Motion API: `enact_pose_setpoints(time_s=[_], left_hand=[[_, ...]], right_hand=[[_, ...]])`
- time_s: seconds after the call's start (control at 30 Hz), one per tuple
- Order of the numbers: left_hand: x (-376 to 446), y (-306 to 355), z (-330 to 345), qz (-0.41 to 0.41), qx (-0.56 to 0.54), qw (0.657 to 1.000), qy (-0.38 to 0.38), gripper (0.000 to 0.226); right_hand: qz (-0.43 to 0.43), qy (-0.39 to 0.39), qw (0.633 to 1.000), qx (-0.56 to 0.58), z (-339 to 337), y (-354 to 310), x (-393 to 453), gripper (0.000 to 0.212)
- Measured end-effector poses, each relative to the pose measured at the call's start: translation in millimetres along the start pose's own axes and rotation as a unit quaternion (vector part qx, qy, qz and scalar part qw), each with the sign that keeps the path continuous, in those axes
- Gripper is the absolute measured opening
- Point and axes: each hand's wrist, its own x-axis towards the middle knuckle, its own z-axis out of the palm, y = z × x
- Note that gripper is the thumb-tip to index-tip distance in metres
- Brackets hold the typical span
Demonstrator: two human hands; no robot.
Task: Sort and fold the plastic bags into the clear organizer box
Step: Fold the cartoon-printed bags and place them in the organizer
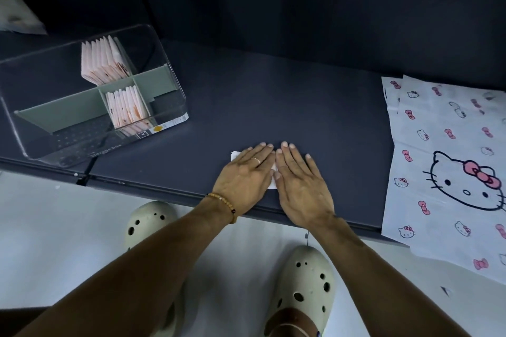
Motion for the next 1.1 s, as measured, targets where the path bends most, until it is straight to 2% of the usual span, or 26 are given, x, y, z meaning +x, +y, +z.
enact_pose_setpoints(time_s=[0.13, 0.23, 0.43, 0.5, 0.57, 0.63, 0.87, 1.0, 1.1], left_hand=[[-4, -23, -4, 0.033, -0.026, 0.999, -0.010, 0.041], [-12, -37, -8, 0.009, -0.038, 0.998, -0.042, 0.045], [-44, -74, -22, -0.021, 0.033, 0.993, -0.114, 0.052], [-42, -72, -32, -0.057, 0.001, 0.992, -0.116, 0.050], [-31, -58, -37, -0.118, -0.055, 0.990, -0.062, 0.047], [-14, -40, -37, -0.137, -0.074, 0.987, -0.036, 0.045], [21, -23, -39, -0.177, -0.073, 0.964, -0.183, 0.040], [14, -21, -41, -0.173, -0.091, 0.965, -0.175, 0.033], [6, -25, -49, -0.195, -0.208, 0.946, -0.151, 0.021]], right_hand=[[0.000, 0.006, 1.000, 0.013, -4, -1, 0, 0.050], [0.000, 0.002, 1.000, 0.014, -5, -1, 1, 0.049], [-0.001, 0.009, 1.000, 0.007, -2, 0, 0, 0.051], [-0.002, 0.012, 1.000, 0.007, -1, 1, 0, 0.051], [-0.005, 0.017, 1.000, 0.008, -1, 0, 0, 0.051], [-0.004, 0.026, 1.000, 0.013, -2, 1, -1, 0.051], [-0.002, 0.049, 0.998, 0.038, -4, 2, -2, 0.052], [0.018, 0.036, 0.996, 0.082, -6, 2, -1, 0.048], [0.066, 0.034, 0.980, 0.184, -14, -2, 3, 0.043]])
